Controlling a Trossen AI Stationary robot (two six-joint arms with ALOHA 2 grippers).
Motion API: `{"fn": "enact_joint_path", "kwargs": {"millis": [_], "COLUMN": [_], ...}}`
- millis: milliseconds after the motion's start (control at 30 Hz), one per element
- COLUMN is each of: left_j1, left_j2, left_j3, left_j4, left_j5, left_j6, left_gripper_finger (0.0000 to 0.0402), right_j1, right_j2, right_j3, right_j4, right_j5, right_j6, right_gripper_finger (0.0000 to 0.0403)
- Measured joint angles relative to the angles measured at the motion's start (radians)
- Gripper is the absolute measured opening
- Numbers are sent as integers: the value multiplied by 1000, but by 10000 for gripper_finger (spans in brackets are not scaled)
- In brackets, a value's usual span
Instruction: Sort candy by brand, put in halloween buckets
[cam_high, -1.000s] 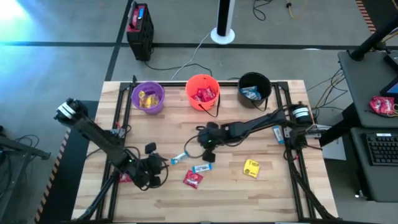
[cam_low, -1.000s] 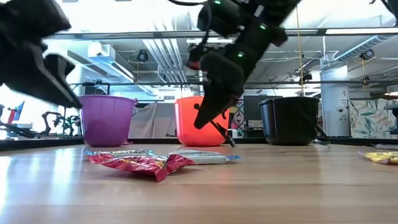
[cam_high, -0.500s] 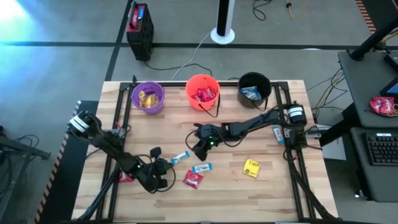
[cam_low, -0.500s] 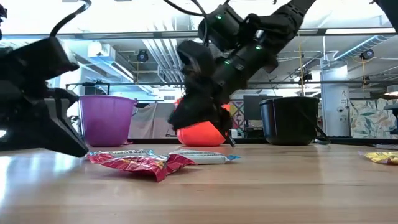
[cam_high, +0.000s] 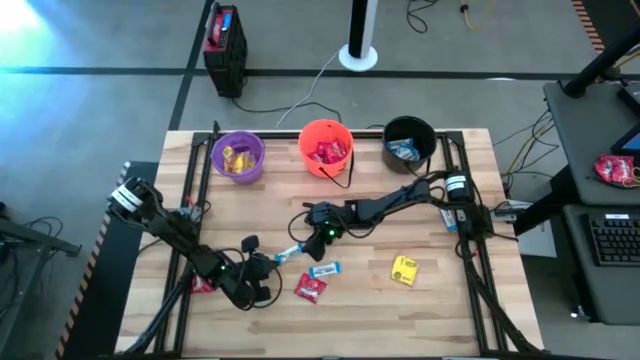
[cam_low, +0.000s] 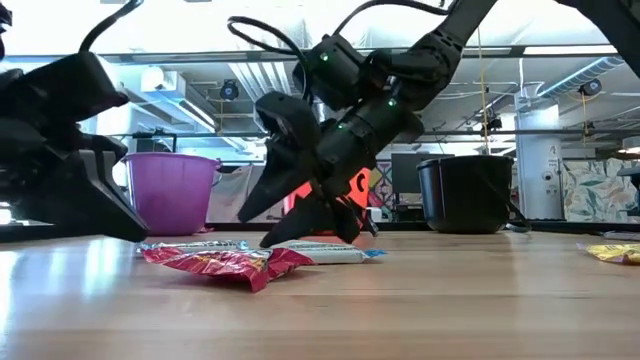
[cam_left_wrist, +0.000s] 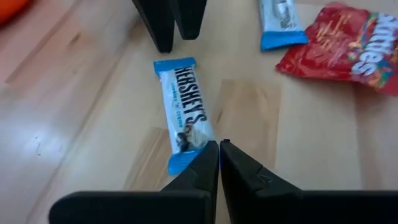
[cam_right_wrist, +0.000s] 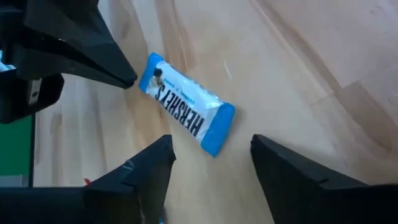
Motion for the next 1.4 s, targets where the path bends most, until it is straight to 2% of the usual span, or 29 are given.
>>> {"fn": "enact_joint_path", "kwargs": {"millis": [367, 633, 867, 1033, 1333, 1400], "left_j1": [4, 4, 3, 3, 3, 3], "left_j2": [4, 5, 33, 50, 52, 52], "left_j3": [-32, -82, -83, -83, -83, -83], "left_j4": [2, 112, 141, 162, 165, 165], "left_j5": [44, 37, 15, -3, -5, -8], "left_j6": [-56, -78, -85, -101, -108, -108], "left_gripper_finger": [0, 0, 0, 0, 0, 0], "right_j1": [-4, -3, 1, 1, 4, 4], "right_j2": [69, 78, 78, 78, 78, 78], "right_j3": [58, 96, 96, 96, 96, 95], "right_j4": [19, -12, -10, -9, -33, -34], "right_j5": [-41, -67, -86, -87, -26, -13], "right_j6": [9, -8, -14, -14, -45, -60], "right_gripper_finger": [224, 226, 221, 182, 32, 16]}}
